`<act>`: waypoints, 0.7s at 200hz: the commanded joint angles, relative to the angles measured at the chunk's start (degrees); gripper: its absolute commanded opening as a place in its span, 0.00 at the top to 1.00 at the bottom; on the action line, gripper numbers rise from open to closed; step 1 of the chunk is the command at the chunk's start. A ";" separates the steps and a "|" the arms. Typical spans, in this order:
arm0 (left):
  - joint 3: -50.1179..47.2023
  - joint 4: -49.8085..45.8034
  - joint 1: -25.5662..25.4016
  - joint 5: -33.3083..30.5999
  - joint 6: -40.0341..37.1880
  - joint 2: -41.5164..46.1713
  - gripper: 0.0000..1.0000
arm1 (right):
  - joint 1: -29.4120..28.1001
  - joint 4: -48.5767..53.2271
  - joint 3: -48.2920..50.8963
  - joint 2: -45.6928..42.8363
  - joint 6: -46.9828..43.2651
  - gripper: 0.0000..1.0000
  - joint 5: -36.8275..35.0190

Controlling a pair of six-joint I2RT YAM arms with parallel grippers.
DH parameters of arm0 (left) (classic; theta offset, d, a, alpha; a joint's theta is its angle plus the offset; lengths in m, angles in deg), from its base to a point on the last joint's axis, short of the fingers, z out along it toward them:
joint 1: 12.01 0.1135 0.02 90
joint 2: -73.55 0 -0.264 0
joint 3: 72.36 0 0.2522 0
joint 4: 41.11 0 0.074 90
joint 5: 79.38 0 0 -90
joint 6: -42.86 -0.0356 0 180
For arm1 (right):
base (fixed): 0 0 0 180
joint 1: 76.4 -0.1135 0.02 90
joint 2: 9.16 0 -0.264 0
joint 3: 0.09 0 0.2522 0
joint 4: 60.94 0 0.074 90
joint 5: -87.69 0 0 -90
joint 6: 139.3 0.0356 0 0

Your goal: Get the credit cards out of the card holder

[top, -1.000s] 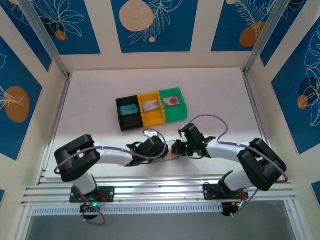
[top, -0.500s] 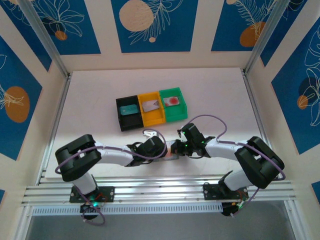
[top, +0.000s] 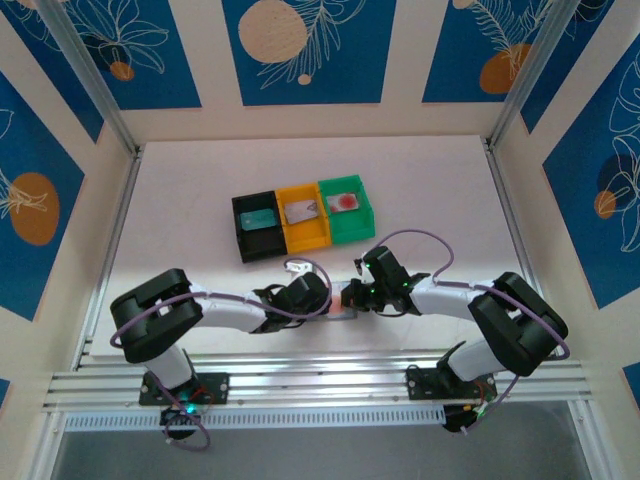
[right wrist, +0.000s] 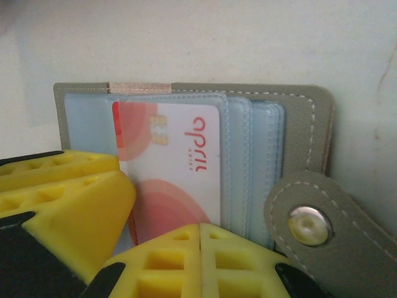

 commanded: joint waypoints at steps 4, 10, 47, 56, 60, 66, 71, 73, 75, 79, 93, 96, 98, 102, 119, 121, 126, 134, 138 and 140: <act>-0.25 0.17 -0.61 0.31 -1.36 0.48 0.82 | -0.12 3.59 1.96 2.29 0.39 1.00 -1.09; -0.18 0.03 -0.56 0.27 -1.35 0.57 0.82 | -0.08 3.59 1.92 2.31 0.35 1.00 -1.10; -0.50 -0.08 -0.60 0.09 -1.35 0.76 0.86 | -0.06 3.59 2.05 2.38 0.38 1.00 -1.09; -0.49 -0.11 -0.57 0.09 -1.35 0.81 0.86 | -0.08 3.59 2.08 2.38 0.35 1.00 -1.13; -0.51 -0.11 -0.58 0.09 -1.35 0.84 0.87 | -0.08 3.65 2.03 2.38 0.36 1.00 -1.09; -0.52 -0.11 -0.56 0.09 -1.36 0.79 0.87 | -0.07 3.68 2.05 2.38 0.39 1.00 -1.09; -0.51 -0.11 -0.64 0.03 -1.35 0.86 0.88 | -0.08 3.63 2.08 2.38 0.38 1.00 -0.98; -0.56 -0.11 -0.64 0.03 -1.35 0.85 0.88 | -0.08 3.64 2.02 2.40 0.38 1.00 -1.04; -0.55 -0.11 -0.60 0.01 -1.35 0.87 0.88 | -0.08 3.67 2.07 2.38 0.42 1.00 -1.03; -0.54 -0.11 -0.60 0.05 -1.35 0.91 0.88 | -0.08 3.68 2.04 2.38 0.36 1.00 -1.00; -0.55 -0.19 -0.60 -0.08 -1.41 0.95 0.90 | -0.08 3.60 2.09 2.38 0.42 1.00 -1.06; -0.58 -0.19 -0.64 -0.08 -1.43 0.98 0.90 | -0.08 3.59 2.15 2.38 0.46 1.00 -1.09; -0.60 -0.19 -0.58 -0.08 -1.39 1.04 0.90 | -0.08 3.59 2.10 2.38 0.46 1.00 -1.09; -0.57 -0.11 -0.58 -0.07 -1.45 1.06 0.90 | -0.06 3.59 2.17 2.38 0.47 1.00 -1.01; -0.54 -0.02 -0.59 -0.15 -1.44 1.10 0.93 | -0.09 3.45 2.28 2.38 0.55 1.00 -1.00; -0.56 0.03 -0.61 -0.17 -1.46 1.16 0.94 | -0.08 3.47 2.27 2.40 0.55 1.00 -0.96; -0.57 0.07 -0.57 -0.17 -1.55 1.12 0.96 | -0.09 3.34 2.27 2.38 0.54 1.00 -0.99; -0.55 0.07 -0.60 -0.16 -1.53 1.09 0.98 | -0.12 3.37 2.35 2.38 0.55 1.00 -0.92; -0.57 0.07 -0.59 -0.09 -1.55 1.04 0.99 | -0.09 3.33 2.36 2.38 0.52 1.00 -0.84; -0.59 0.07 -0.56 -0.08 -1.53 1.03 0.99 | -0.12 3.35 2.35 2.38 0.46 1.00 -0.76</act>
